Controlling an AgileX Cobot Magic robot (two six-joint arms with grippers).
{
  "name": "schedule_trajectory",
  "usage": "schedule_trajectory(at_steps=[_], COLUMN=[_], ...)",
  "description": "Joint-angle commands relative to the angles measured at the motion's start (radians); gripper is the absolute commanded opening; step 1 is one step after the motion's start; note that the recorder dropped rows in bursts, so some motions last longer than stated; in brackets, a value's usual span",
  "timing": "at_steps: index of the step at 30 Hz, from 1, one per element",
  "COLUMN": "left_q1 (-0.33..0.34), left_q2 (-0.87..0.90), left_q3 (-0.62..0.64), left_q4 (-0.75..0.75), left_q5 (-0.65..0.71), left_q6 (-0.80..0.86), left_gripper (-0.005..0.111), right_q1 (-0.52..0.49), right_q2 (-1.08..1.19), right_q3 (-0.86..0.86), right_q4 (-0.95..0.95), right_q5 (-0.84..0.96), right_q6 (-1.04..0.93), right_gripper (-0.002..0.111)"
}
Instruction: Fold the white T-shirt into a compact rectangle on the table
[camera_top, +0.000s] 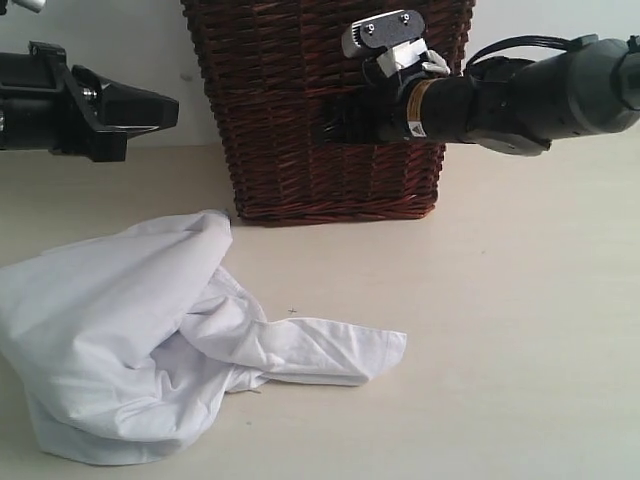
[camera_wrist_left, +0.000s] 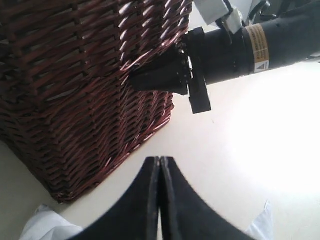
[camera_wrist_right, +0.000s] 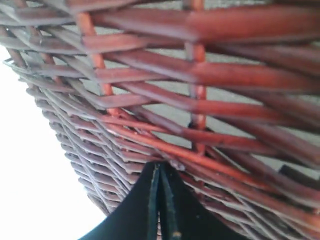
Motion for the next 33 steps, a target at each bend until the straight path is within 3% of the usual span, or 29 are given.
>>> schedule_trajectory(at_steps=[1, 4, 7, 10, 15, 21, 24, 26, 28, 30, 33], left_q1=[-0.004, -0.004, -0.004, -0.004, -0.004, -0.004, 0.000, 0.027, 0.063, 0.100, 0.126], left_q2=[0.002, 0.002, 0.002, 0.002, 0.000, -0.035, -0.072, -0.089, -0.098, -0.099, -0.091], left_q3=[-0.006, -0.006, -0.006, -0.006, -0.006, -0.004, -0.004, 0.005, 0.032, 0.073, 0.133], left_q4=[-0.005, 0.001, 0.020, 0.064, 0.160, 0.173, 0.173, 0.173, 0.173, 0.173, 0.173], left_q5=[0.016, 0.016, 0.012, 0.002, -0.009, -0.009, 0.135, 0.291, 0.372, 0.491, 0.811], left_q6=[-0.004, -0.004, -0.011, -0.056, -0.122, -0.163, -0.224, -0.345, -0.345, -0.321, -0.311], left_gripper=[0.000, 0.000, 0.000, 0.000, 0.000, 0.000, 0.000, 0.000, 0.000, 0.000, 0.000], right_q1=[-0.008, -0.008, -0.008, -0.008, -0.010, 0.044, 0.142, 0.223, 0.278, 0.310, 0.309], right_q2=[0.005, -0.068, -0.129, -0.195, -0.287, -0.297, -0.297, -0.297, -0.295, -0.284, -0.278], right_q3=[-0.023, 0.091, 0.136, 0.160, 0.239, 0.337, 0.347, 0.340, 0.340, 0.340, 0.340], right_q4=[-0.045, -0.340, -0.533, -0.746, -0.746, -0.746, -0.746, -0.746, -0.746, -0.746, -0.746], right_q5=[0.094, -0.178, -0.251, -0.293, -0.482, -0.640, -0.533, -0.257, -0.019, 0.062, 0.155], right_q6=[0.106, 0.324, 0.447, 0.616, 0.662, 0.574, 0.525, 0.589, 0.629, 0.652, 0.769], right_gripper=[0.000, 0.000, 0.000, 0.009, 0.026, 0.034, 0.034, 0.034, 0.034, 0.034, 0.034])
